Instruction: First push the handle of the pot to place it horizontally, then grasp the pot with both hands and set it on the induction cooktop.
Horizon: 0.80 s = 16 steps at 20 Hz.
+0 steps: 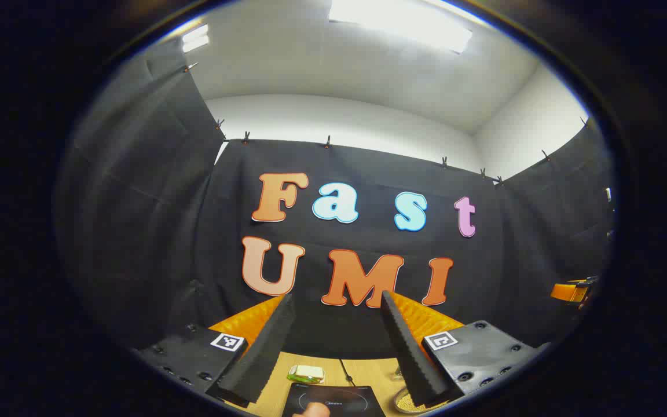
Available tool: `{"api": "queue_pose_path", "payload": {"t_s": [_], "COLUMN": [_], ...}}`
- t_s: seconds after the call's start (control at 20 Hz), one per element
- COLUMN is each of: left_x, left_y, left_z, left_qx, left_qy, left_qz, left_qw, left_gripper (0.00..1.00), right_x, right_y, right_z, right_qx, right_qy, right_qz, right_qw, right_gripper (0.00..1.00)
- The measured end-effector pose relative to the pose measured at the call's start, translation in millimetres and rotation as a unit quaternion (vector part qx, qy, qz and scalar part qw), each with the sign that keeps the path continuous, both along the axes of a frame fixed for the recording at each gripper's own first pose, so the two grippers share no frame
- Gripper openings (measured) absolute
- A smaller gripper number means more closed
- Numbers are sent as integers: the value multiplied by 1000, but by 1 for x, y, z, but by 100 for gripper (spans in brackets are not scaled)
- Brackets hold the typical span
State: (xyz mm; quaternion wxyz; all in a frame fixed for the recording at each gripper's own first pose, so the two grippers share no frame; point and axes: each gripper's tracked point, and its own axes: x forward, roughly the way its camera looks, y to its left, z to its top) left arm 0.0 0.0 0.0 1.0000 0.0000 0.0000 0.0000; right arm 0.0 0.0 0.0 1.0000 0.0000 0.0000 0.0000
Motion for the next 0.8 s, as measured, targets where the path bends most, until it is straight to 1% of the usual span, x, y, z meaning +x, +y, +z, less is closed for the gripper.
{"api": "queue_pose_path", "payload": {"t_s": [0.15, 0.2, 0.25, 0.3, 0.4, 0.45, 0.55, 0.6, 0.8], "left_x": [0, 1, 1, 3, 6, 6, 7, 7, 5], "left_y": [-9, -13, -16, -18, -21, -23, -28, -30, -35], "left_z": [-7, -9, -10, -11, -13, -14, -16, -16, -17], "left_qx": [-7, -10, -13, -12, -11, -12, -14, -14, -20], "left_qy": [16, 21, 26, 29, 34, 36, 40, 41, 45], "left_qz": [-10, -16, -20, -21, -23, -25, -30, -32, -44], "left_qw": [1000, 1000, 999, 999, 999, 999, 999, 999, 998], "left_gripper": [98, 98, 98, 97, 97, 97, 96, 96, 96], "right_x": [1, 2, 3, 3, 4, 4, 5, 6, 4], "right_y": [3, 3, 3, 2, -1, -2, -4, -4, -7], "right_z": [-3, -4, -6, -7, -8, -8, -8, -8, -9], "right_qx": [-8, -9, -8, -8, -5, -3, -2, -3, -9], "right_qy": [8, 11, 13, 15, 17, 18, 19, 19, 21], "right_qz": [4, 5, 6, 6, 6, 5, 4, 4, 5], "right_qw": [1000, 1000, 1000, 1000, 1000, 1000, 1000, 1000, 1000], "right_gripper": [95, 100, 100, 95, 95, 100, 100, 95, 95]}}
